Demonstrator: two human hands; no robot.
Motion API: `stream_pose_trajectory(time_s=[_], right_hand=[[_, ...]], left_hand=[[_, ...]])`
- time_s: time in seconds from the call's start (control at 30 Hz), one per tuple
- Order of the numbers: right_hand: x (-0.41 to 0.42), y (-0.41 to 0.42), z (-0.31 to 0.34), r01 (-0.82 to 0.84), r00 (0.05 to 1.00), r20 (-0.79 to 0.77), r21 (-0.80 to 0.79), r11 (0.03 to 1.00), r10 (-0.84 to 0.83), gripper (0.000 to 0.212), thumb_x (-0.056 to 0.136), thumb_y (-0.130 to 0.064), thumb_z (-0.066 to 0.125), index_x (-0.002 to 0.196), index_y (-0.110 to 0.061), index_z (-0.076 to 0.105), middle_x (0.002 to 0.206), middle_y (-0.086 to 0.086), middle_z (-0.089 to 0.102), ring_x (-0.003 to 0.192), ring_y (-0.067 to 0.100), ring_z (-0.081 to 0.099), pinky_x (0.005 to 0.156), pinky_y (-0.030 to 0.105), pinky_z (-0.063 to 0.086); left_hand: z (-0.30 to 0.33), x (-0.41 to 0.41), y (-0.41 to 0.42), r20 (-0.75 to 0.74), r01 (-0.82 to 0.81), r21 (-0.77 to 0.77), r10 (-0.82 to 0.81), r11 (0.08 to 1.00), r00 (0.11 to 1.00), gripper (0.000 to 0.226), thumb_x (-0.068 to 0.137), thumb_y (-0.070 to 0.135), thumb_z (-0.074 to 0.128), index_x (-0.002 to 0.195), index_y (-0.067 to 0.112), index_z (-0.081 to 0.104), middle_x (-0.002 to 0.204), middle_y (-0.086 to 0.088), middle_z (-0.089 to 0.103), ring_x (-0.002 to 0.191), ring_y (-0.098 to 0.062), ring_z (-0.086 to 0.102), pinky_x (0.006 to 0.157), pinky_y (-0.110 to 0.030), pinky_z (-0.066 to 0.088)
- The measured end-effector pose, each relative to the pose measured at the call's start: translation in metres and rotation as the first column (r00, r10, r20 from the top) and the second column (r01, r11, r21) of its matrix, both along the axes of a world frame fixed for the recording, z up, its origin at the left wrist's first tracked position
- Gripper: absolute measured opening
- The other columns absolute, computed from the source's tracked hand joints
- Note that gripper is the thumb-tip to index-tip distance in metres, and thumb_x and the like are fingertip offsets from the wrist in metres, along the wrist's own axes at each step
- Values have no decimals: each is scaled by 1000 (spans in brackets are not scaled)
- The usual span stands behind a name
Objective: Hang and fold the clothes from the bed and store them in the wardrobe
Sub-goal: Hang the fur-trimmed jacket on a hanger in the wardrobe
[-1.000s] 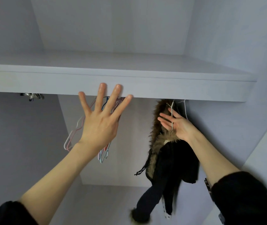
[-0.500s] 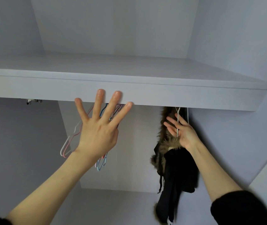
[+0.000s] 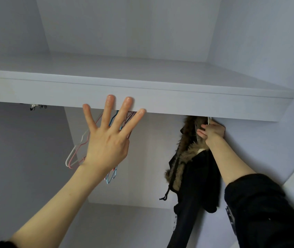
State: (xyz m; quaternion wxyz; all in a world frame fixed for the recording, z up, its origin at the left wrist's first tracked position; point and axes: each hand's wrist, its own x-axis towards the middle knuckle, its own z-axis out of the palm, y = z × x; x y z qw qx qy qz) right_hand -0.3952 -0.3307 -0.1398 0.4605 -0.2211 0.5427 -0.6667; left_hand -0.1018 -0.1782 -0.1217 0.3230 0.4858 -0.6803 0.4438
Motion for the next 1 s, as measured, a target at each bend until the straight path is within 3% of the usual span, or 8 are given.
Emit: stream_pose_trajectory(time_s=[0.1,0.23,0.43,0.57,0.67,0.77,0.93,1.0], right_hand=[[-1,1,-7,77,979,-190,10,997,-74,37,92,7,47,125,-7,59,117,19,62,93,30,63,86,36,53],[0,23,-7,98,836,-546,42,994,-59,40,91,3,42,126,-7,59,127,17,59,115,31,56,104,36,42],[8,119,-19,5,636,-771,38,999,26,43,95,-4,40,136,-14,49,135,9,53,123,25,49,97,16,31],[15,194,-35,-51,611,-784,98,994,108,44,98,-10,43,142,-13,41,140,9,48,130,22,44,109,25,30],[17,253,-50,-25,606,-786,133,991,120,39,99,-13,42,138,-12,45,137,7,52,124,20,50,89,7,29],[24,323,-63,84,570,-816,177,981,98,32,100,-20,42,127,-13,57,126,8,61,116,23,55,91,17,34],[46,444,-92,138,702,-706,266,954,95,31,100,-17,42,124,-7,58,123,12,61,110,27,60,97,29,43],[50,496,-100,163,746,-661,301,940,82,31,100,-14,41,125,-4,56,122,14,61,107,29,61,84,18,46]], left_hand=[[0,-3,4,-23,10,26,-10,1000,1000,100,67,-1,60,148,30,11,155,-4,12,144,-34,-10,103,-70,-4],[-2,-12,14,-88,41,100,-32,994,996,99,66,-3,60,149,24,14,156,-6,9,142,-41,0,105,-68,-3],[-26,-35,43,-277,262,303,-178,916,944,80,75,-2,49,148,17,20,156,-16,13,144,-39,3,112,-62,12],[-58,-47,68,-384,456,525,-279,719,880,70,84,1,55,147,15,29,155,-17,18,144,-33,4,115,-53,15],[-80,-56,87,-474,570,630,-320,528,821,58,92,8,49,146,14,30,154,-12,24,145,-28,10,117,-43,17],[-98,-59,118,-551,672,653,-391,349,738,50,92,6,51,140,9,40,146,-12,38,139,-28,29,115,-38,24],[-129,-63,192,-640,730,681,-443,52,628,45,96,15,47,141,14,40,141,0,44,131,-18,39,103,-23,29],[-138,-70,224,-653,713,698,-464,-63,599,44,98,18,45,141,17,38,140,3,44,128,-16,42,99,-23,33]])
